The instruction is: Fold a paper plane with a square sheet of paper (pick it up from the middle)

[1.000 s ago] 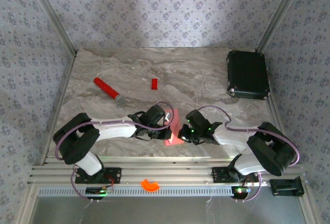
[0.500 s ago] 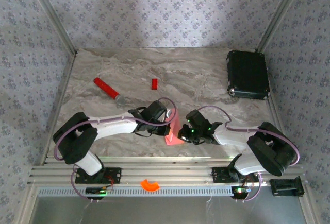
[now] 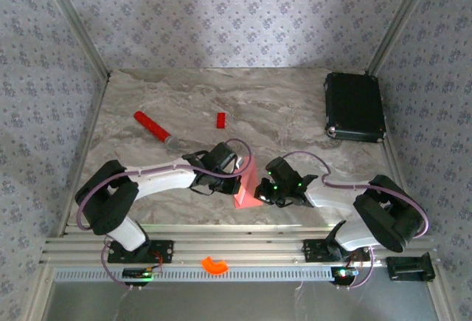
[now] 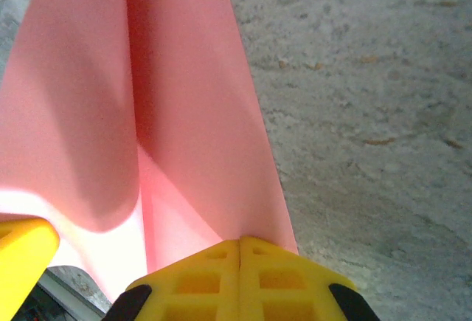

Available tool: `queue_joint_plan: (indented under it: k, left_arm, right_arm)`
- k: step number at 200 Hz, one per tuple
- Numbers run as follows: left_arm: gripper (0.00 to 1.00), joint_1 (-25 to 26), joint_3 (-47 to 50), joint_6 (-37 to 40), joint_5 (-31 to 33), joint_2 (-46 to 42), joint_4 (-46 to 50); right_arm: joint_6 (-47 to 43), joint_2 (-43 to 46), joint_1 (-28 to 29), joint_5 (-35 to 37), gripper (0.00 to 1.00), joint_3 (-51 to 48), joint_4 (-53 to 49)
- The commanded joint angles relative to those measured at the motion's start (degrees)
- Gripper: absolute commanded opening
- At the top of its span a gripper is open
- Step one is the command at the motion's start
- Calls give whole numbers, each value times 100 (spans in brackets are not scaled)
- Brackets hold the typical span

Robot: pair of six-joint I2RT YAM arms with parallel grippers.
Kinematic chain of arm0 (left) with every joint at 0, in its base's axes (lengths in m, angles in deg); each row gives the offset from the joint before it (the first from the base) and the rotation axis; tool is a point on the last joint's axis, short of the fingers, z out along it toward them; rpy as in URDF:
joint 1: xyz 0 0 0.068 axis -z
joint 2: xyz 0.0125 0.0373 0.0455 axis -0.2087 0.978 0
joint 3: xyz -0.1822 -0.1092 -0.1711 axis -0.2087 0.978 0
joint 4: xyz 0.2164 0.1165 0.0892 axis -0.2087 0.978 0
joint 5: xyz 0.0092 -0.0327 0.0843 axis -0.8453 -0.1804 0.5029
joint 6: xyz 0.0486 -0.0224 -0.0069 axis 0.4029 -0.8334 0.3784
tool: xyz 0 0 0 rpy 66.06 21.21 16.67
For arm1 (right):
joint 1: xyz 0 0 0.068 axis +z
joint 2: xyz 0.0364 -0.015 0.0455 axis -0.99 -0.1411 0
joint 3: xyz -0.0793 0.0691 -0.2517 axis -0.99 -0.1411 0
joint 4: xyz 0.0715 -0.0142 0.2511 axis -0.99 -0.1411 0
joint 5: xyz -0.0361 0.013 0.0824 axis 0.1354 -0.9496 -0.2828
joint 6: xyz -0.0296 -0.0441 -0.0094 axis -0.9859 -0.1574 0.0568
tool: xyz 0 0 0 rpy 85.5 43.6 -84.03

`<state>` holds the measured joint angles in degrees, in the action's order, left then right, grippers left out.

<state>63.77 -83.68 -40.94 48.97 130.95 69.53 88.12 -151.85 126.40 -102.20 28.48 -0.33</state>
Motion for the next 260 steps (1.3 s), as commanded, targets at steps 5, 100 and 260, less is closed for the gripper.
queue_joint_plan:
  k: [5, 100, 260]
  left_arm:
    - [3, -48, -192, 184, -281, 147, 198]
    - [2, -57, -268, 265, -89, 176, 370]
    - [3, -84, -3, 73, 243, -27, 333]
  right_arm:
    - [-85, -60, -38, 206, 0, 13, -578]
    - [-112, -65, -33, 223, 0, 85, -620]
    - [-73, -68, -9, 222, 0, 13, -541]
